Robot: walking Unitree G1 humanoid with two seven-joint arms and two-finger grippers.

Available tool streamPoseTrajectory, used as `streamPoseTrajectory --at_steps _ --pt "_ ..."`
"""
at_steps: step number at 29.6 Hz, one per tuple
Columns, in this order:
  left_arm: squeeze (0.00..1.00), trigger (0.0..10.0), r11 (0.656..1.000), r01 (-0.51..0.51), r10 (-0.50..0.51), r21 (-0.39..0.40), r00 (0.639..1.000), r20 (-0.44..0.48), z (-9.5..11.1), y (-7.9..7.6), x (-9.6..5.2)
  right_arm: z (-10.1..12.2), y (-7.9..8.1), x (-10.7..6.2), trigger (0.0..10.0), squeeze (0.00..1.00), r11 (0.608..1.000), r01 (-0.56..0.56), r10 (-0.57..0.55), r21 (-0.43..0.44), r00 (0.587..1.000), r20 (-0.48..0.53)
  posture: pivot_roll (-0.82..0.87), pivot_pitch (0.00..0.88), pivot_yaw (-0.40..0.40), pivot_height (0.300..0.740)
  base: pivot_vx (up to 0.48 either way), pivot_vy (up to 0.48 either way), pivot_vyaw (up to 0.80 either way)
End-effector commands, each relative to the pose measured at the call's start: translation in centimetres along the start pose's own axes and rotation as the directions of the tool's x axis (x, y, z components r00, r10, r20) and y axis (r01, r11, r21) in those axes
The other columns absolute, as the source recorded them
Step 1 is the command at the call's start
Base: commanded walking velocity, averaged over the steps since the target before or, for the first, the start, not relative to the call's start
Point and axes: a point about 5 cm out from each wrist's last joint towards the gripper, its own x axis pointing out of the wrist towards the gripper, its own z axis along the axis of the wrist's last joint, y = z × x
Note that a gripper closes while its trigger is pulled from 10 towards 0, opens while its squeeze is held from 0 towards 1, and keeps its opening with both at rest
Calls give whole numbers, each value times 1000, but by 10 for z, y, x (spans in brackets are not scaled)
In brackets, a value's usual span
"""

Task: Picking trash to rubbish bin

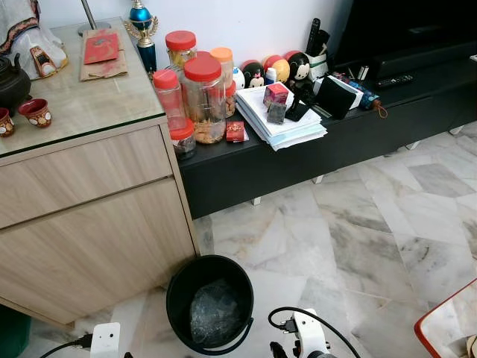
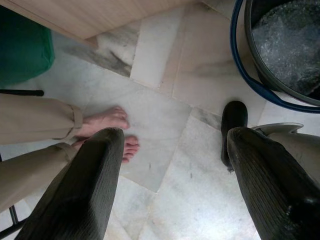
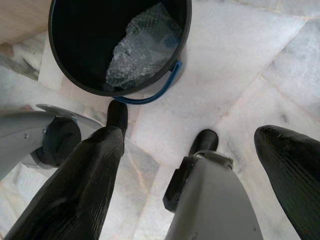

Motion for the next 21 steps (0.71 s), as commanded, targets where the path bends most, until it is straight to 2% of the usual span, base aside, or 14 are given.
streamPoseTrajectory --at_steps 1,5,21 --pt "0 10000 1000 -4 3 -17 1000 -16 -5 1 -1 -1 1 0 10000 0 1000 1 -1 16 1000 -5 151 118 -21 728 0 0 0" --pt "0 10000 1000 -4 4 -19 1000 -15 -5 1 -1 0 1 0 10000 0 1000 0 0 16 1000 -4 151 118 -21 728 0 0 0" --pt "0 10000 1000 -4 3 -28 1000 -11 -5 1 -1 -4 4 0 10000 0 999 -21 21 25 1000 -4 152 120 -18 728 -272 0 0"
